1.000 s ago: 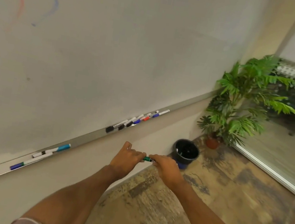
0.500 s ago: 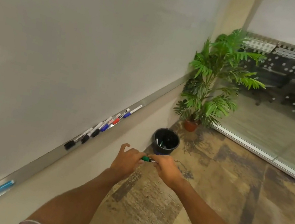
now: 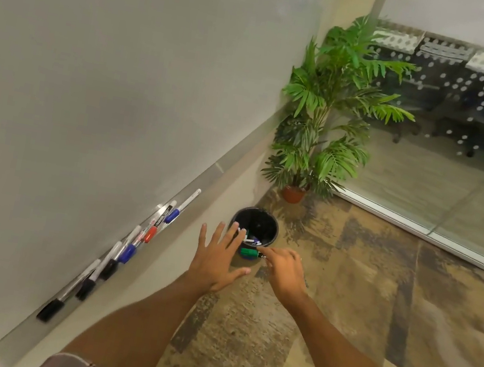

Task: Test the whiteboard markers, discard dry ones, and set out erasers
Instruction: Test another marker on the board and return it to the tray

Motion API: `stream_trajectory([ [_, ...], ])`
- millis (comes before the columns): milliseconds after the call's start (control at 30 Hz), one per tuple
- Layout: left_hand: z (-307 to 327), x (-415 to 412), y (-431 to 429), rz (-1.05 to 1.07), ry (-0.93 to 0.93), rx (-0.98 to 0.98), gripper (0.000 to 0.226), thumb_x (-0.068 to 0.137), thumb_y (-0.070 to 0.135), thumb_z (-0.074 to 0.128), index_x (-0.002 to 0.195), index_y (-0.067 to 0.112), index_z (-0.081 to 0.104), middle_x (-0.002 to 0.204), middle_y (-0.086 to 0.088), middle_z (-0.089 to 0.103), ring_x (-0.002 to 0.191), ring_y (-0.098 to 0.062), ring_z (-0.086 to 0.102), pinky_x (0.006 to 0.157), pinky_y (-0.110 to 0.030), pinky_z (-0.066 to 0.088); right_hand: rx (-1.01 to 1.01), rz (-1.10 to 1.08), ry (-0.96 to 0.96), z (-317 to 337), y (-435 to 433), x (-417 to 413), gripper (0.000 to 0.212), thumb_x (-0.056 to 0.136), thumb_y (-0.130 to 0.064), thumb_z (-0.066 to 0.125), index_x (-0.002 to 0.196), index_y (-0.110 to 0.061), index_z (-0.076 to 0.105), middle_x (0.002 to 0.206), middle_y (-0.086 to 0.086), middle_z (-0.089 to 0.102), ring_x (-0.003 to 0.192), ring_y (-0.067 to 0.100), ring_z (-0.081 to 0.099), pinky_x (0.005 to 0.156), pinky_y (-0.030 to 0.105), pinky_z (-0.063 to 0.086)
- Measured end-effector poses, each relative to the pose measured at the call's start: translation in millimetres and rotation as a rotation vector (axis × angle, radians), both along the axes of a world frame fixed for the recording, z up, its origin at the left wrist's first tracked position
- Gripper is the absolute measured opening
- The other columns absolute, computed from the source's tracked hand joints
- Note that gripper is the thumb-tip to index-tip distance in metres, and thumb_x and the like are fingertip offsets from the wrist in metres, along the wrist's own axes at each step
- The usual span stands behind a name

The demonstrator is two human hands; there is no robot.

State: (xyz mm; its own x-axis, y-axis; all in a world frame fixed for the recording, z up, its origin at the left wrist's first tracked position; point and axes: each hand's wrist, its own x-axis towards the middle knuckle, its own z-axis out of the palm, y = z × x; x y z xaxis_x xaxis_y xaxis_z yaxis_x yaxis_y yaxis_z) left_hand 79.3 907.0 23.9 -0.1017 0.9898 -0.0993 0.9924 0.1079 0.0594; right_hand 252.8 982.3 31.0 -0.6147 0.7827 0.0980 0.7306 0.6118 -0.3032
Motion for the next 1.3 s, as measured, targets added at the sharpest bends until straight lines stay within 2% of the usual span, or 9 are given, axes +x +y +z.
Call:
stream_trajectory([
  [167,-9,-4,63,-0.009,-0.008,-0.022,0.085,0.089,0.076,0.016,0.155,0.029,-0.008,0.163,-0.001,-0.013,0.149,-0.027,-0.014,0.113,-0.059,-0.017,0.006,0.011,0.023,-11,56,-7,0.045,0.084,-0.010,0.065,0.126,-0.026,0.059,0.114,-0.005,0.067,0.102,0.017,0.058,0.091,0.029,0.036],
  [267,-24,-8,106,0.006,-0.016,-0.042,0.085,0.086,0.077,0.011,0.155,0.031,-0.007,0.162,-0.001,-0.014,0.148,-0.027,-0.016,0.113,-0.059,-0.017,-0.018,0.049,0.038,-26,101,-13,0.044,0.083,-0.010,0.067,0.125,-0.022,0.061,0.117,-0.004,0.066,0.102,0.018,0.060,0.089,0.028,0.040],
  [467,-50,-16,206,0.086,-0.031,-0.079,0.094,0.075,0.079,-0.007,0.155,0.030,-0.006,0.163,-0.002,-0.011,0.149,-0.027,-0.013,0.114,-0.058,-0.016,-0.124,0.141,-0.109,-62,209,-28,0.076,0.062,-0.011,0.084,0.131,-0.022,0.054,0.123,-0.003,0.062,0.107,0.019,0.056,0.091,0.031,0.045],
  [600,-69,-28,273,0.179,-0.074,-0.115,0.082,0.089,0.074,0.014,0.155,0.029,-0.005,0.163,-0.001,-0.010,0.149,-0.027,-0.011,0.114,-0.057,-0.015,-0.174,0.215,-0.160,-85,284,-46,0.085,0.051,-0.020,0.089,0.129,-0.023,0.056,0.122,-0.003,0.062,0.107,0.020,0.056,0.093,0.033,0.046],
  [767,-101,-44,347,0.235,-0.112,-0.195,0.078,0.095,0.068,0.022,0.155,0.027,-0.006,0.164,-0.001,-0.007,0.150,-0.027,-0.009,0.117,-0.057,-0.008,-0.206,0.259,-0.144,-127,357,-76,0.078,0.058,-0.019,0.086,0.130,-0.020,0.055,0.123,-0.001,0.061,0.106,0.021,0.055,0.094,0.033,0.043],
  [900,-130,-60,394,0.240,-0.121,-0.229,0.075,0.098,0.061,0.027,0.156,0.023,-0.002,0.164,-0.002,-0.006,0.149,-0.028,-0.010,0.118,-0.056,-0.005,-0.227,0.311,-0.110,-162,408,-99,0.077,0.054,-0.015,0.086,0.126,-0.017,0.059,0.117,0.002,0.064,0.102,0.024,0.057,0.091,0.034,0.043],
  [1067,-170,-79,435,0.319,-0.181,-0.269,0.075,0.099,0.052,0.041,0.156,0.020,0.005,0.164,-0.002,-0.004,0.149,-0.027,-0.010,0.119,-0.052,-0.005,-0.210,0.328,-0.051,-192,449,-122,0.046,0.075,-0.005,0.066,0.120,-0.013,0.064,0.115,0.008,0.066,0.101,0.027,0.058,0.090,0.034,0.041],
  [1200,-193,-90,449,0.360,-0.214,-0.303,0.077,0.098,0.051,0.045,0.156,0.018,0.007,0.164,-0.003,-0.004,0.149,-0.027,-0.010,0.120,-0.051,-0.005,-0.324,0.342,-0.099,-224,470,-132,0.048,0.081,-0.001,0.057,0.128,-0.014,0.058,0.129,0.008,0.059,0.119,0.027,0.051,0.104,0.034,0.035],
  [1300,-204,-93,451,0.365,-0.215,-0.311,0.076,0.098,0.049,0.045,0.156,0.017,0.006,0.164,-0.003,-0.004,0.149,-0.028,-0.009,0.119,-0.051,-0.007,-0.413,0.347,-0.104,-241,482,-133,0.058,0.082,0.006,0.052,0.136,-0.011,0.049,0.144,0.010,0.044,0.137,0.027,0.034,0.117,0.035,0.017],
])
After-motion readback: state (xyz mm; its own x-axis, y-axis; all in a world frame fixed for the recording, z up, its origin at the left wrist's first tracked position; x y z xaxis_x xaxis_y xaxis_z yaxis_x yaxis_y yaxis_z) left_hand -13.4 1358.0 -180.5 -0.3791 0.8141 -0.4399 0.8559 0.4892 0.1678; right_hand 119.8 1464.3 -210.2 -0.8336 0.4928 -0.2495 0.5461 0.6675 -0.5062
